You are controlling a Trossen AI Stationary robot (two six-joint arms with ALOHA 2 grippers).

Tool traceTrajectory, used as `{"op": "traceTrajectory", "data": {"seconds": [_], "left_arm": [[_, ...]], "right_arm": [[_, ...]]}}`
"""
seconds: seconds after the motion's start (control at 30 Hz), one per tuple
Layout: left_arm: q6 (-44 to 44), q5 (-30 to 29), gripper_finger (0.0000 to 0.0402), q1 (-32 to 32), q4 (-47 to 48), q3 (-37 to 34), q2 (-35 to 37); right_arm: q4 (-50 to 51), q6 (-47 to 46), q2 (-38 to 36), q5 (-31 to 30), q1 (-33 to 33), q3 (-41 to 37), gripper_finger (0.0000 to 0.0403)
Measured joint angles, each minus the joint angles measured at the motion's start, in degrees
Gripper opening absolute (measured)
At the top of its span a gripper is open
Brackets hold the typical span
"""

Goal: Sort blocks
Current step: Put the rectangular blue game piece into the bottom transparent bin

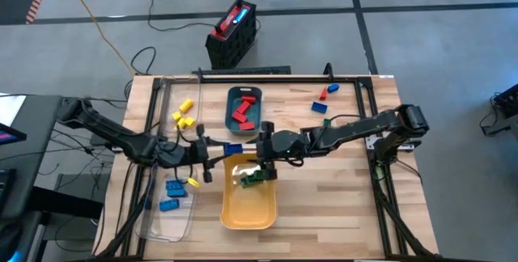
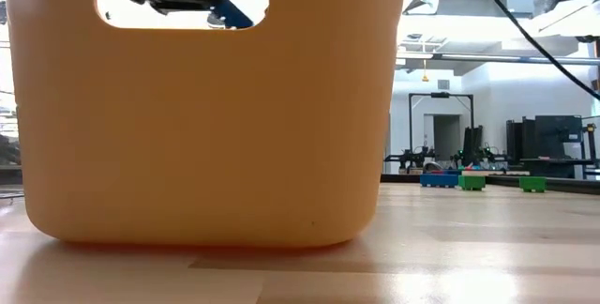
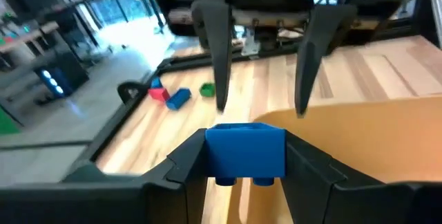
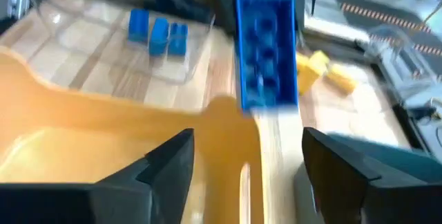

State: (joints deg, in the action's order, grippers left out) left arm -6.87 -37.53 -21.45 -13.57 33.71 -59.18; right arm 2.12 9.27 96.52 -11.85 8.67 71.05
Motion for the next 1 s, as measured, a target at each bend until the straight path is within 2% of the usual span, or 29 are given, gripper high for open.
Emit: {"op": "traceTrajectory", "data": {"seconds": [0.13, 0.27, 0.37, 0.5, 0.6, 0.77, 1.0], "left_arm": [[5.61, -0.04, 0.0137, -1.73, 8.43, 0.68, 4.32], [11.88, 0.18, 0.0137, -3.99, 22.19, 4.40, 6.58], [17.41, 2.32, 0.0137, -5.70, 36.38, 10.78, 7.00], [27.15, 8.79, 0.0137, -7.07, 55.74, 21.88, 5.55], [33.82, 12.60, 0.0137, -8.14, 66.72, 27.65, 4.18], [43.77, 23.01, 0.0137, -12.32, 75.87, 29.51, 3.56], [59.27, 26.79, 0.0137, -20.01, 83.88, 29.30, 3.25]], "right_arm": [[6.23, -0.98, -1.41, -1.19, -0.58, -0.02, 0.0275], [8.87, -2.39, -1.33, -1.58, -1.78, -0.02, 0.0275], [10.01, -4.04, -0.90, -1.66, -2.57, -0.03, 0.0276], [10.62, -5.87, -0.94, -1.80, -2.68, -0.07, 0.0276], [10.81, -6.32, -1.02, -1.82, -2.01, -0.07, 0.0276], [12.02, -7.14, -1.04, -1.86, -0.37, -0.07, 0.0276], [17.99, -8.97, -1.04, -6.62, 0.78, -0.07, 0.0276]]}}
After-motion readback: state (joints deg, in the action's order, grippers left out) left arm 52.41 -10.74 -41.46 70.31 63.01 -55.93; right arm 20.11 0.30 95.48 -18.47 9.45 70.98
